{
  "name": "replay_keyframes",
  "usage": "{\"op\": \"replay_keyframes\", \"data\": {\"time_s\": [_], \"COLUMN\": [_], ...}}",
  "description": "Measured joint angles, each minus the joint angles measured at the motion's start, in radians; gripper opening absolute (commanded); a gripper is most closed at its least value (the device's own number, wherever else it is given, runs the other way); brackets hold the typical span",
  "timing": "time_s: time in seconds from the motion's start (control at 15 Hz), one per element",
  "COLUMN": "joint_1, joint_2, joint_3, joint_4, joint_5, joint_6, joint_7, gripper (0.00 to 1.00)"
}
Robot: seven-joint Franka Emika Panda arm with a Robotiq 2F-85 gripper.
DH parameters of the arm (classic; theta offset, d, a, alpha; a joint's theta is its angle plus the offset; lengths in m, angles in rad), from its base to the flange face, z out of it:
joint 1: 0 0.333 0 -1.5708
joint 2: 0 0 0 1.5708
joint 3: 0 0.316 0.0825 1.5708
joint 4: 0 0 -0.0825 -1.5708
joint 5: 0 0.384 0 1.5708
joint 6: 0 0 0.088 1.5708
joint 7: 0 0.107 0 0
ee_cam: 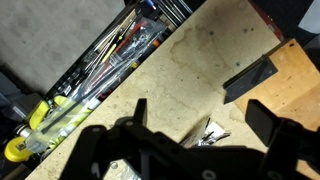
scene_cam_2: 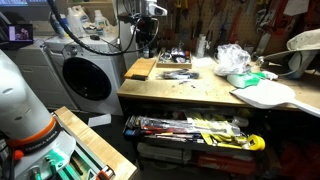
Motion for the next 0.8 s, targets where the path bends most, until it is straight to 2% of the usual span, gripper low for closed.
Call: {"op": "replay_keyframes", "data": {"time_s": [0.4,0.67,0.8], "joint_1": [0.033,0.055,0.058], "joint_2": [0.159,0.221,0.231], "joint_3": [0.043,0.047,0.047], "joint_4": [0.086,0.096,0.096], "joint_5": [0.001,0.0,0.0], "joint_6": [0.062,0.199,0.211], "joint_7": [0.274,0.313,0.314], "gripper": [1.0,1.0,1.0]}}
